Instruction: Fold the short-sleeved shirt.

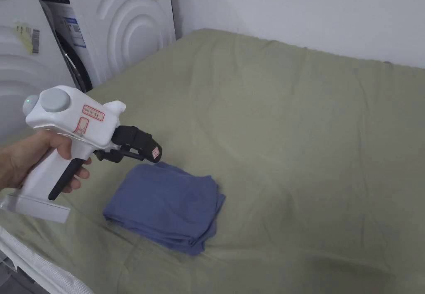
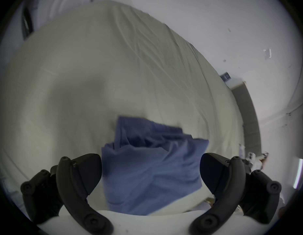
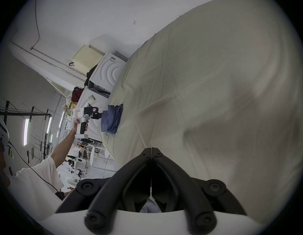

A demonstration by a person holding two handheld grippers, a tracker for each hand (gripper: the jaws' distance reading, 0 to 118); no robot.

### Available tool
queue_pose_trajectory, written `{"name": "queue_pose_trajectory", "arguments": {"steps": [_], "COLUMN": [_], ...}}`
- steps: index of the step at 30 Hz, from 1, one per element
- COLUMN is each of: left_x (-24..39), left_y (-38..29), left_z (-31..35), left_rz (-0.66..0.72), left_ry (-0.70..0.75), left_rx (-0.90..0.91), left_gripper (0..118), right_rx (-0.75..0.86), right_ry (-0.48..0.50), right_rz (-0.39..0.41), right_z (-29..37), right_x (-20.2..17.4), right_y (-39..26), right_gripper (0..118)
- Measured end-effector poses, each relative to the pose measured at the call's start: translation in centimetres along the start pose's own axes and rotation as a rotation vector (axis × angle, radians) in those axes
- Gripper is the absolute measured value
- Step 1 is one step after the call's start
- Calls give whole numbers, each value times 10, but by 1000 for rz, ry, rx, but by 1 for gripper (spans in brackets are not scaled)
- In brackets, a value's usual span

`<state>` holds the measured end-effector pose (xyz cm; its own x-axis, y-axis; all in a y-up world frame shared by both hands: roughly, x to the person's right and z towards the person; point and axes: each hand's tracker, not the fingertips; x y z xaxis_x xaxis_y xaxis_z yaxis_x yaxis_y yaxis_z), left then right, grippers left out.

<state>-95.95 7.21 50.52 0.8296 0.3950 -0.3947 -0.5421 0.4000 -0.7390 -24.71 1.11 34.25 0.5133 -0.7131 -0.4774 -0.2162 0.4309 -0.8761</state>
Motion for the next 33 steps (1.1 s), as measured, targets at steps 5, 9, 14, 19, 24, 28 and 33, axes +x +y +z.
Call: {"name": "queue_pose_trajectory", "arguments": {"steps": [5, 9, 14, 19, 24, 28, 33], "left_x": [74, 181, 316, 441, 491, 497, 495], "left_y": [-31, -84, -130, -189, -234, -250, -260], "left_z": [31, 26, -4, -2, 28, 45, 59], "left_rz": [-76, -96, -184, -342, -430, -348, -384], "left_ry": [88, 36, -17, 46, 51, 60, 177], "left_rx": [128, 212, 418, 664, 782, 821, 844], "left_gripper": [50, 0, 0, 0, 0, 0, 0], "right_rx": [115, 294, 497, 636, 690, 754, 769], "right_ry": [-69, -385, -612, -752, -833, -829, -824], "right_rz": [86, 255, 377, 466, 518, 517, 534], "right_z": [44, 78, 113, 147, 177, 195, 199], "right_x": [-7, -30, -71, -99, -119, -138, -152], "right_y": [2, 7, 10, -3, -24, -44, -56], "right_gripper": [1, 1, 1, 1, 1, 1, 1]}}
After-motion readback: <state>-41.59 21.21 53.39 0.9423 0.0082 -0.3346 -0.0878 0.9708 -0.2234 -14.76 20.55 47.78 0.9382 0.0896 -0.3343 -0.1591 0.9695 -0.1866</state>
